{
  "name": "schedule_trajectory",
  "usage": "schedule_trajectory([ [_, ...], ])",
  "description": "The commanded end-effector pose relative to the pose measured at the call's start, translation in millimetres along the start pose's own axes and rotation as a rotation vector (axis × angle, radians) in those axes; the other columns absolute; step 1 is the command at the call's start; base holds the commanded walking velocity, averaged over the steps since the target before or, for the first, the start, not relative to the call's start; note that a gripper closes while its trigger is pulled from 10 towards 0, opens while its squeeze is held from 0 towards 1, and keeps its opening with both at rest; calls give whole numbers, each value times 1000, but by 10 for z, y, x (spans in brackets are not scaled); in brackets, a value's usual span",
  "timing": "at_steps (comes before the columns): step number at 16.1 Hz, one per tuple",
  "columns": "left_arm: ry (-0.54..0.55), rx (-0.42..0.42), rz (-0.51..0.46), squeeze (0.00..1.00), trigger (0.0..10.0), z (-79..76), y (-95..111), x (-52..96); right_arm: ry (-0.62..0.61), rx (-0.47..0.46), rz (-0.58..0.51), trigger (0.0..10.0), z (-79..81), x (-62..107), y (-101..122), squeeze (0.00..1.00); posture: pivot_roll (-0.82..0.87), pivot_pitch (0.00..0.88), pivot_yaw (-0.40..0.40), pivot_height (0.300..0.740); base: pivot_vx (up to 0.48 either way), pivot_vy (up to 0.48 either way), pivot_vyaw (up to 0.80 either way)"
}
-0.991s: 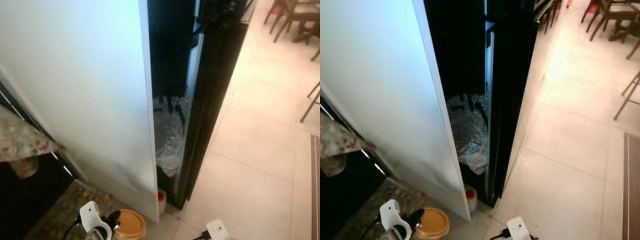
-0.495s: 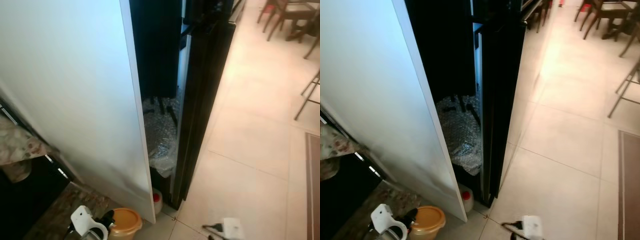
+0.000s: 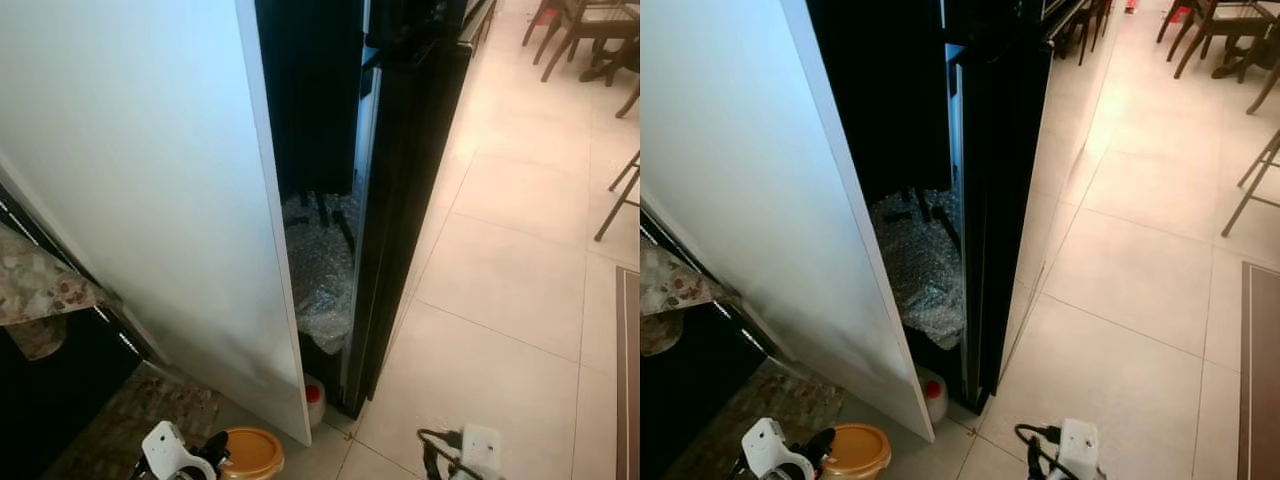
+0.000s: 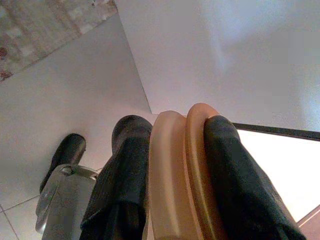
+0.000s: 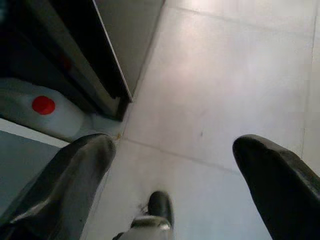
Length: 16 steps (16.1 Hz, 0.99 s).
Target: Restocking fridge
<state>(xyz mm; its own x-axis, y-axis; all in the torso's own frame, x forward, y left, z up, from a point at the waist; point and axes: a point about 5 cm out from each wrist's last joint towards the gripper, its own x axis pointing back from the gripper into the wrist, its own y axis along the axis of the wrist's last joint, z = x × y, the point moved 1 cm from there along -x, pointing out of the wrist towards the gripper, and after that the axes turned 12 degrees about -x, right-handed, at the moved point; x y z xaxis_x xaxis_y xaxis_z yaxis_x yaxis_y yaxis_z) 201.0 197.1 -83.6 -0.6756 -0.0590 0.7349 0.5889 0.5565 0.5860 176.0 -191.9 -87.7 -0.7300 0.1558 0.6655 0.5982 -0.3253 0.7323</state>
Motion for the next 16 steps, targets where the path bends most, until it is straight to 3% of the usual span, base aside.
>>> schedule_trajectory([
  [1,1,-27,8,0,10000,29,-9,8,86,107,-458,10000,92,-62,994,0,-98,5,48,740,0,0,0],
  [5,-13,-47,22,0,10000,3,-30,6,61,117,-647,10000,89,132,1256,0,-103,0,58,740,0,0,0],
  [8,-3,-65,37,0,10000,58,-71,25,183,199,-758,10000,384,360,1405,0,-105,0,55,740,0,0,0],
  [12,3,-73,48,0,10000,95,-109,40,362,191,-669,10000,581,500,1271,0,-106,0,54,740,0,0,0],
  [14,4,-76,52,0,10000,102,-120,44,390,148,-559,10000,551,452,1148,0,-108,0,53,740,0,0,0],
  [16,3,-80,54,0,10000,97,-123,43,380,129,-540,10000,500,409,1175,0,-106,0,48,740,0,0,0],
])
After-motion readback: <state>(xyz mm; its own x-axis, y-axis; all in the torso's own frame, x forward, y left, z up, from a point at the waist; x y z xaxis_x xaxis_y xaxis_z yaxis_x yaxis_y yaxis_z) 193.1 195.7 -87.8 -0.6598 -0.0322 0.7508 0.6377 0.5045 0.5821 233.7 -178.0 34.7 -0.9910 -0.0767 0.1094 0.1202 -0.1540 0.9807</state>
